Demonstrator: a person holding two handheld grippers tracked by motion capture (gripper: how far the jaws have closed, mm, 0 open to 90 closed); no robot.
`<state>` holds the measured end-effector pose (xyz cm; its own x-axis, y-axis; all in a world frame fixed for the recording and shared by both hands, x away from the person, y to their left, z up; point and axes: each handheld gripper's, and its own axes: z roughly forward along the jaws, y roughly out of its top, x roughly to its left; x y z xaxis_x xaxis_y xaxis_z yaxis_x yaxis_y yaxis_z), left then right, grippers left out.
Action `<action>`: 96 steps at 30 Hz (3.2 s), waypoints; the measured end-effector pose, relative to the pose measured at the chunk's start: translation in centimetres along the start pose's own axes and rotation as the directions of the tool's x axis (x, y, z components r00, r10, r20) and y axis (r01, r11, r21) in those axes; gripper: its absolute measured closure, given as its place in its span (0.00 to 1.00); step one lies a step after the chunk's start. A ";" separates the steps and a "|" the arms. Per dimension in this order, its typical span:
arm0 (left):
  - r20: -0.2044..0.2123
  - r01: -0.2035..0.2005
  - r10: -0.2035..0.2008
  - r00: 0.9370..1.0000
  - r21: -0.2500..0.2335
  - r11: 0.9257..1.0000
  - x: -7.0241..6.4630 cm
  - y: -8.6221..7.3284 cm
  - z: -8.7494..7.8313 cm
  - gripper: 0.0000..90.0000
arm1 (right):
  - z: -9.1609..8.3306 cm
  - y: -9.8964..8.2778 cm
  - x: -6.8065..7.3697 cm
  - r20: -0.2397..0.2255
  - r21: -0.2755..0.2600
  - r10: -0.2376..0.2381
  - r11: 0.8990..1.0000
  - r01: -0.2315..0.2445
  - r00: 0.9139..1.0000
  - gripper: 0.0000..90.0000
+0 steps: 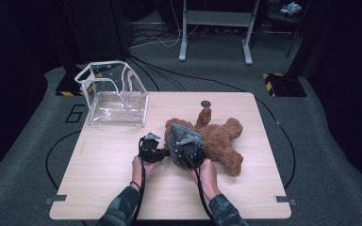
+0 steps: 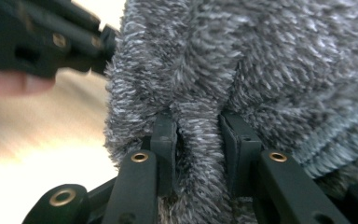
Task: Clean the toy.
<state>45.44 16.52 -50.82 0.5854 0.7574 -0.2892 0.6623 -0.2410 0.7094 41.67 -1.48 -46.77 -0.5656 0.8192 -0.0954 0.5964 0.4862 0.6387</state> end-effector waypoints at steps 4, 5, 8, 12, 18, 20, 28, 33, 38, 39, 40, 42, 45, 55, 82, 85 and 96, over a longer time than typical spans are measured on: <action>0.003 0.005 -0.005 1.000 -0.006 1.000 0.0 0.0 -0.1 0.93 | 0.5 -0.9 0.1 -0.035 0.062 -0.005 0.998 0.008 0.999 0.77; 0.004 0.005 -0.005 1.000 -0.003 1.000 0.0 0.0 -0.2 0.93 | 0.6 -1.3 0.3 -0.033 0.067 -0.013 0.998 0.015 0.999 0.77; 0.003 0.009 -0.009 1.000 -0.006 1.000 0.0 0.0 -0.3 0.92 | 1.0 -2.2 0.4 -0.060 0.111 -0.032 0.993 0.038 0.998 0.76; 0.001 0.019 -0.019 1.000 -0.007 1.000 0.2 -0.1 -0.2 0.91 | -0.3 -2.8 -0.2 -0.090 0.079 -0.018 0.997 0.025 0.996 0.76; -0.023 0.050 -0.050 0.999 0.012 0.999 0.3 -0.2 -0.1 0.74 | -4.7 -2.9 -2.6 -0.061 -0.017 0.039 0.999 -0.040 0.997 0.77; -0.025 0.066 -0.065 0.998 0.023 0.998 0.3 -0.2 -0.2 0.62 | -6.2 -3.1 -3.8 -0.032 -0.054 0.062 0.997 -0.063 0.998 0.77; -0.060 0.059 -0.058 0.997 0.018 0.998 -0.9 -0.6 -0.6 0.35 | -9.5 -4.7 -8.7 0.104 -0.135 0.154 0.981 -0.140 0.983 0.77; -0.059 0.045 -0.044 0.997 0.021 0.999 -1.9 -1.1 -0.6 0.30 | -10.6 -5.6 -11.2 0.217 -0.153 0.201 0.974 -0.170 0.955 0.77; -0.064 0.023 -0.022 0.998 0.024 0.999 -2.8 -1.4 -0.4 0.26 | -10.3 -7.4 -14.4 0.312 -0.136 0.252 0.966 -0.220 0.916 0.77; -0.063 0.020 -0.019 0.998 0.022 1.000 -3.0 -1.4 -0.4 0.25 | -10.1 -7.9 -14.8 0.316 -0.124 0.260 0.965 -0.232 0.912 0.77; -0.065 0.023 -0.021 0.998 0.019 1.000 -3.3 -1.5 -0.3 0.24 | -9.8 -8.3 -15.2 0.324 -0.114 0.275 0.961 -0.251 0.905 0.77; -0.063 0.012 -0.010 0.998 0.018 1.000 -3.7 -1.5 -0.2 0.23 | -9.2 -9.1 -15.8 0.325 -0.097 0.294 0.956 -0.277 0.899 0.77; -0.061 0.013 -0.012 0.998 0.009 1.000 -4.5 -1.5 0.1 0.20 | -8.4 -10.0 -16.4 0.315 -0.080 0.322 0.946 -0.314 0.893 0.77; -0.050 -0.023 0.023 0.998 -0.008 1.000 -7.5 -1.7 1.0 0.17 | -7.2 -11.2 -16.2 0.283 -0.062 0.359 0.932 -0.356 0.889 0.76; -0.173 -0.096 0.091 0.981 -0.018 0.995 -14.7 -1.4 5.4 0.20 | -6.9 -12.3 -16.7 0.275 -0.052 0.379 0.924 -0.379 0.884 0.75; -0.189 -0.088 0.083 0.978 -0.020 0.996 -14.7 -1.4 5.7 0.23 | -6.8 -12.3 -16.7 0.273 -0.053 0.383 0.922 -0.384 0.883 0.75; -0.214 -0.042 0.028 0.976 -0.057 0.998 -14.0 -1.7 5.9 0.67 | -6.5 -12.5 -16.7 0.267 -0.059 0.399 0.915 -0.399 0.877 0.75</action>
<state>38.86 2.72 -51.77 0.4900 0.8628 -0.1244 0.6097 -0.2372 0.7563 39.96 -23.26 -48.20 -0.1059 0.9938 -0.0324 0.7377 0.1004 0.6677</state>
